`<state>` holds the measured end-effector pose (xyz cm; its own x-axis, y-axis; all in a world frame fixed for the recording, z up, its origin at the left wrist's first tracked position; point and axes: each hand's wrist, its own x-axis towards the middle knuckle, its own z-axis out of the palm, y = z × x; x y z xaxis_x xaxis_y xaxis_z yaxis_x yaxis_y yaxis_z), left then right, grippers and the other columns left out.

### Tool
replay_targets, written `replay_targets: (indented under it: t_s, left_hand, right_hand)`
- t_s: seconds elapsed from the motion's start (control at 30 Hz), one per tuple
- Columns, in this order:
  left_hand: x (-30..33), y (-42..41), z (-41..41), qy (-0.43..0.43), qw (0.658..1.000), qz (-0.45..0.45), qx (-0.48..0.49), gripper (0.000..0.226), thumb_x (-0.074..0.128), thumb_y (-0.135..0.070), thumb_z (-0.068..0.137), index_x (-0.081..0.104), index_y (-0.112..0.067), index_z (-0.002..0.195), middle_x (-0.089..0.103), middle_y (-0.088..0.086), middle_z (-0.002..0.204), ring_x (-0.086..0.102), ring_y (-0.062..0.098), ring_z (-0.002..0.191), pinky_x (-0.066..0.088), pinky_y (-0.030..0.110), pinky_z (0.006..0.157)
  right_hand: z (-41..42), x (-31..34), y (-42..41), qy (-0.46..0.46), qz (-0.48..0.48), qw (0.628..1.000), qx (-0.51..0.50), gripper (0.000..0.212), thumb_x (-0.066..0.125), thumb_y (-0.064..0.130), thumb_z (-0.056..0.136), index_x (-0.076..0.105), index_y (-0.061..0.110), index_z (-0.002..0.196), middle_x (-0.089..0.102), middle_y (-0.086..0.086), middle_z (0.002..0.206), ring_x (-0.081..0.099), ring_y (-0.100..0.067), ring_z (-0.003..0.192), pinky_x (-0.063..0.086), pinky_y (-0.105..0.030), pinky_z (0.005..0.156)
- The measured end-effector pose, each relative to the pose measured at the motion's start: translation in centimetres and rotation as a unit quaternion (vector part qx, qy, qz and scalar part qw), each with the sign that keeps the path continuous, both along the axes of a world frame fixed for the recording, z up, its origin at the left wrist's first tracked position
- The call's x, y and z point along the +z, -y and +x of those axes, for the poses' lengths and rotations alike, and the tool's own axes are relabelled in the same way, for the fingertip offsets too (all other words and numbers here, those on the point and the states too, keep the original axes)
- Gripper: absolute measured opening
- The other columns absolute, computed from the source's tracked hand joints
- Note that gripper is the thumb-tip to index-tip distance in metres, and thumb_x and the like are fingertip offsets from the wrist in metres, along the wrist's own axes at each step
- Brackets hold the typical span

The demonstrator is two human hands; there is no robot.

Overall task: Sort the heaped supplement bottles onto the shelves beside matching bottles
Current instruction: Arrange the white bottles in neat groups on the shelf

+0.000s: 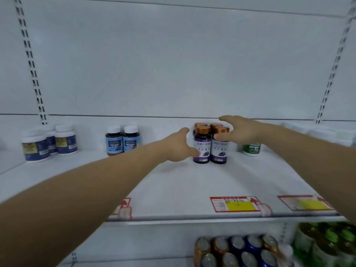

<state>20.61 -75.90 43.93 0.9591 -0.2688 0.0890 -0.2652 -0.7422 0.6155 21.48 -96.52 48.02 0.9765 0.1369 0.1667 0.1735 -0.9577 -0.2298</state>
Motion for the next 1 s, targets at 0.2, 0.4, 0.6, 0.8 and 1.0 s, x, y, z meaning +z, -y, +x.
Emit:
replay_targets:
  t_s: [0.2, 0.4, 0.6, 0.8, 1.0]
  left_hand:
    - [-1.4, 4.6, 1.6, -0.022, 0.993, -0.114, 0.036, 0.075, 0.071, -0.01, 0.079, 0.029, -0.018, 0.141, 0.053, 0.0, 0.124, 0.052, 0.017, 0.112, 0.044, 0.031, 0.092]
    - [-2.1, 5.3, 1.5, 0.024, 0.989, -0.123, 0.073, 0.069, 0.068, -0.012, 0.083, 0.03, -0.017, 0.14, 0.052, 0.0, 0.121, 0.049, 0.015, 0.104, 0.04, 0.028, 0.088]
    - [-2.2, 5.5, 1.6, 0.023, 0.991, -0.112, 0.071, 0.069, 0.065, -0.011, 0.085, 0.028, -0.019, 0.142, 0.051, 0.001, 0.122, 0.05, 0.016, 0.105, 0.041, 0.029, 0.09]
    - [-2.0, 5.2, 1.8, -0.008, 0.992, -0.104, 0.065, 0.068, 0.059, -0.008, 0.088, 0.024, -0.021, 0.144, 0.05, 0.002, 0.126, 0.049, 0.017, 0.106, 0.039, 0.029, 0.086]
    - [-1.6, 5.3, 1.5, -0.023, 0.995, -0.075, 0.06, 0.08, 0.059, -0.012, 0.089, 0.009, -0.025, 0.15, 0.046, 0.005, 0.138, 0.047, 0.018, 0.111, 0.038, 0.029, 0.092]
  right_hand:
    - [2.1, -2.2, 2.3, -0.01, 0.032, 0.994, 0.108, 0.075, 0.07, 0.037, 0.084, 0.028, 0.028, 0.146, 0.048, -0.002, 0.137, 0.048, -0.017, 0.102, 0.037, -0.027, 0.086]
    - [2.8, -2.6, 3.1, -0.011, 0.089, 0.986, 0.138, 0.071, 0.069, 0.028, 0.085, 0.03, 0.031, 0.144, 0.05, -0.002, 0.132, 0.048, -0.018, 0.102, 0.037, -0.028, 0.082]
    - [2.4, -2.9, 2.9, 0.02, 0.076, 0.988, 0.137, 0.072, 0.07, 0.033, 0.085, 0.03, 0.028, 0.145, 0.052, -0.004, 0.134, 0.047, -0.017, 0.101, 0.036, -0.026, 0.082]
    - [2.4, -3.5, 3.0, 0.024, 0.09, 0.987, 0.134, 0.072, 0.067, 0.035, 0.087, 0.026, 0.029, 0.146, 0.052, -0.004, 0.132, 0.045, -0.016, 0.096, 0.036, -0.026, 0.08]
    - [2.3, -3.4, 2.7, 0.008, 0.094, 0.987, 0.128, 0.078, 0.067, 0.035, 0.087, 0.019, 0.027, 0.148, 0.048, -0.005, 0.138, 0.049, -0.019, 0.106, 0.039, -0.028, 0.086]
